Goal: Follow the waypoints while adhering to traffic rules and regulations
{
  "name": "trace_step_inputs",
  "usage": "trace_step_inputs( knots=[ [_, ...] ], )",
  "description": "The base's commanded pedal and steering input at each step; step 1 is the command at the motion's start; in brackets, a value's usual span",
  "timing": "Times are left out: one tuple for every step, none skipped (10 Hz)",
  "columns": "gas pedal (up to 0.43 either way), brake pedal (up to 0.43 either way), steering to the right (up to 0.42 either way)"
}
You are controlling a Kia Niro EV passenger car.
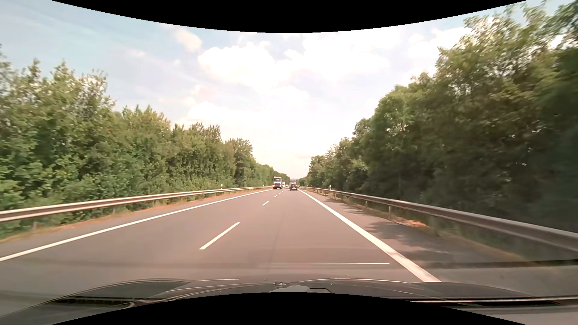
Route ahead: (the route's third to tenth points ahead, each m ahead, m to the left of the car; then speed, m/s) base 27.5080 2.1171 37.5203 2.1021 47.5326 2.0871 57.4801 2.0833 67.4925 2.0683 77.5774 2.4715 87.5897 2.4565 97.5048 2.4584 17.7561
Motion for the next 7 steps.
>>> trace_step_inputs(
  knots=[
    [0.197,0.000,0.000],
    [0.197,0.000,0.000],
    [0.197,0.000,0.000],
    [0.197,0.000,0.000],
    [0.197,0.000,0.000],
    [0.197,0.000,0.000],
    [0.197,0.000,0.000]
  ],
)
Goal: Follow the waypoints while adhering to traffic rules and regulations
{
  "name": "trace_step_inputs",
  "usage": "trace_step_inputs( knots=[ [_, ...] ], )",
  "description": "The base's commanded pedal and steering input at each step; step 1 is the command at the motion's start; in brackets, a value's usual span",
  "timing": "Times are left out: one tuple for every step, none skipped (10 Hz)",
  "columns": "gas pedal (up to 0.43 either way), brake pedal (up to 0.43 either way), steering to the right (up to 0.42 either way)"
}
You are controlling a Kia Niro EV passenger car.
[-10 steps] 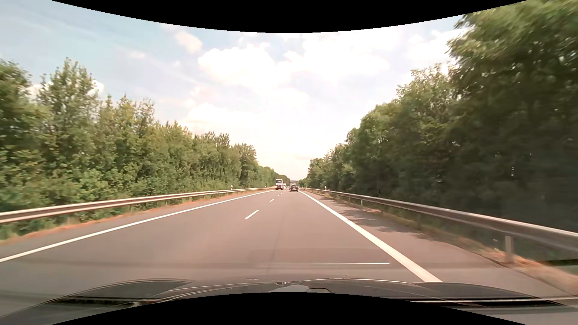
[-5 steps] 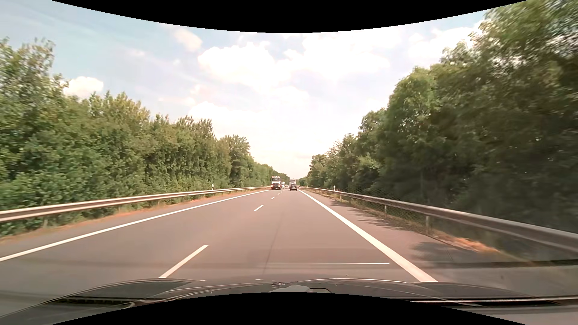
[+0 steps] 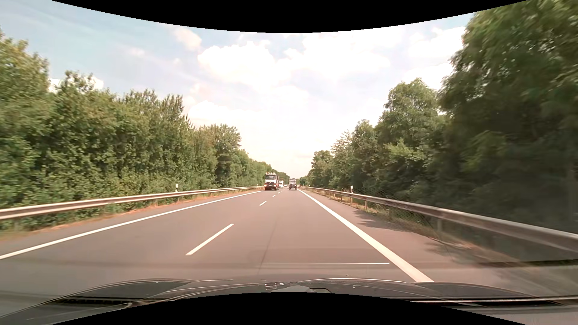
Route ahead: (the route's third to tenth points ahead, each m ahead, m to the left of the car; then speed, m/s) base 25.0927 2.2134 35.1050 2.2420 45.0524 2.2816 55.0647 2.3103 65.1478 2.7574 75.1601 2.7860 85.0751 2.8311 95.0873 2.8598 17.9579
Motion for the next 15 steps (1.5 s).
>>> trace_step_inputs(
  knots=[
    [0.197,0.000,0.000],
    [0.197,0.000,0.000],
    [0.197,0.000,0.000],
    [0.197,0.000,0.000],
    [0.197,0.000,0.000],
    [0.197,0.000,0.000],
    [0.197,0.000,0.000],
    [0.197,0.000,-0.001],
    [0.197,0.000,-0.001],
    [0.197,0.000,-0.001],
    [0.197,0.000,-0.001],
    [0.197,0.000,-0.001],
    [0.189,0.000,-0.001],
    [0.189,0.000,-0.001],
    [0.177,0.000,-0.001]
  ],
)
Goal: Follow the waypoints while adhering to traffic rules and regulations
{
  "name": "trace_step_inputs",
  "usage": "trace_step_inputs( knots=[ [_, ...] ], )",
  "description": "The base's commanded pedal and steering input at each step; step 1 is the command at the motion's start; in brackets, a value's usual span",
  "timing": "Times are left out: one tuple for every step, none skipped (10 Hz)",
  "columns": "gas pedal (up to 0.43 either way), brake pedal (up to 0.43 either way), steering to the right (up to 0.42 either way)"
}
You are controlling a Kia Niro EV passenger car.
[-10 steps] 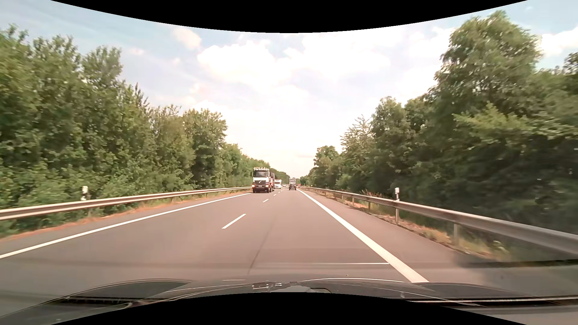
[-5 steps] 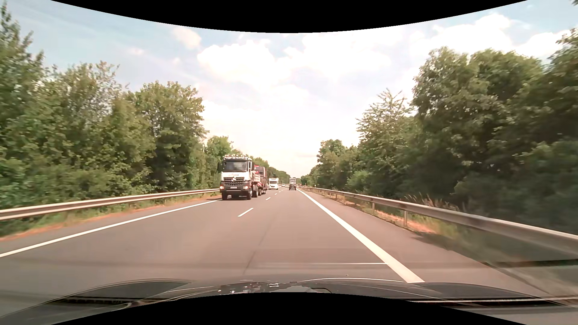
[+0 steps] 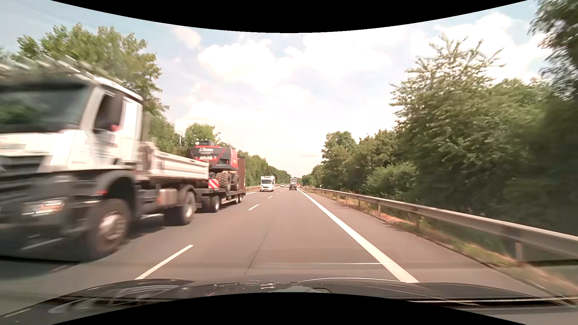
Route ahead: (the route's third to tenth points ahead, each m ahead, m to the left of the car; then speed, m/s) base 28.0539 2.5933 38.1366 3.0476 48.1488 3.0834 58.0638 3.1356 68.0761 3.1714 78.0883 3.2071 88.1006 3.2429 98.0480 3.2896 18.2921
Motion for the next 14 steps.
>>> trace_step_inputs(
  knots=[
    [0.177,0.000,-0.001],
    [0.177,0.000,-0.001],
    [0.177,0.000,-0.001],
    [0.177,0.000,-0.001],
    [0.177,0.000,-0.001],
    [0.177,0.000,-0.001],
    [0.177,0.000,-0.001],
    [0.169,0.000,-0.001],
    [0.169,0.000,-0.001],
    [0.169,0.000,-0.001],
    [0.169,0.000,-0.001],
    [0.169,0.000,0.000],
    [0.169,0.000,0.000],
    [0.157,0.000,0.000]
  ],
)
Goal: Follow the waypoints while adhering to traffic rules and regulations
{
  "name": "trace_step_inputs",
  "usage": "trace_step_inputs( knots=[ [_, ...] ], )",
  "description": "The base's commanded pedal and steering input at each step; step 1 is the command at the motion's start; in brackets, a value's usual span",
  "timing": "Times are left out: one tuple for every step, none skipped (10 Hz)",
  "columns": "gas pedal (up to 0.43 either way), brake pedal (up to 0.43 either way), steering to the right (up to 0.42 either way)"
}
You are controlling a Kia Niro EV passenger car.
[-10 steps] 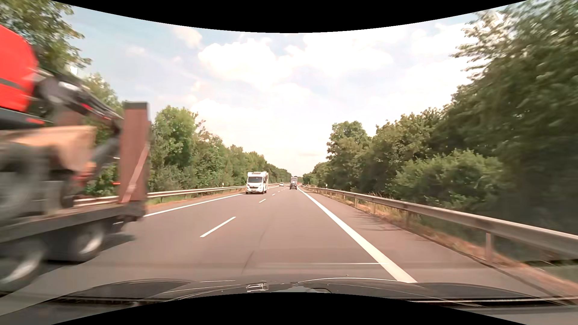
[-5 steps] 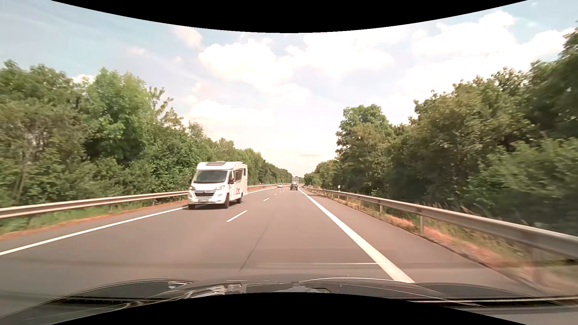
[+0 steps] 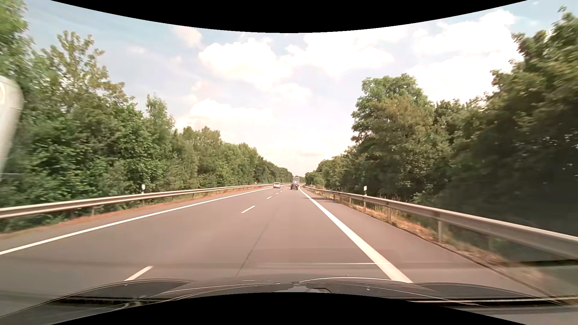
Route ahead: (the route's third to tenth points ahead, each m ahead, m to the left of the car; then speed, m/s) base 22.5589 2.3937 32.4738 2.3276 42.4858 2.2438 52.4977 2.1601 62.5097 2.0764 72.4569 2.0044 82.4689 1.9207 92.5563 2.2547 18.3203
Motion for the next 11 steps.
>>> trace_step_inputs(
  knots=[
    [0.157,0.000,0.000],
    [0.150,0.000,0.000],
    [0.150,0.000,0.000],
    [0.150,0.000,0.000],
    [0.150,0.000,0.000],
    [0.150,0.000,0.000],
    [0.150,0.000,0.000],
    [0.157,0.000,0.000],
    [0.157,0.000,0.000],
    [0.157,0.000,0.000],
    [0.157,0.000,0.000]
  ],
)
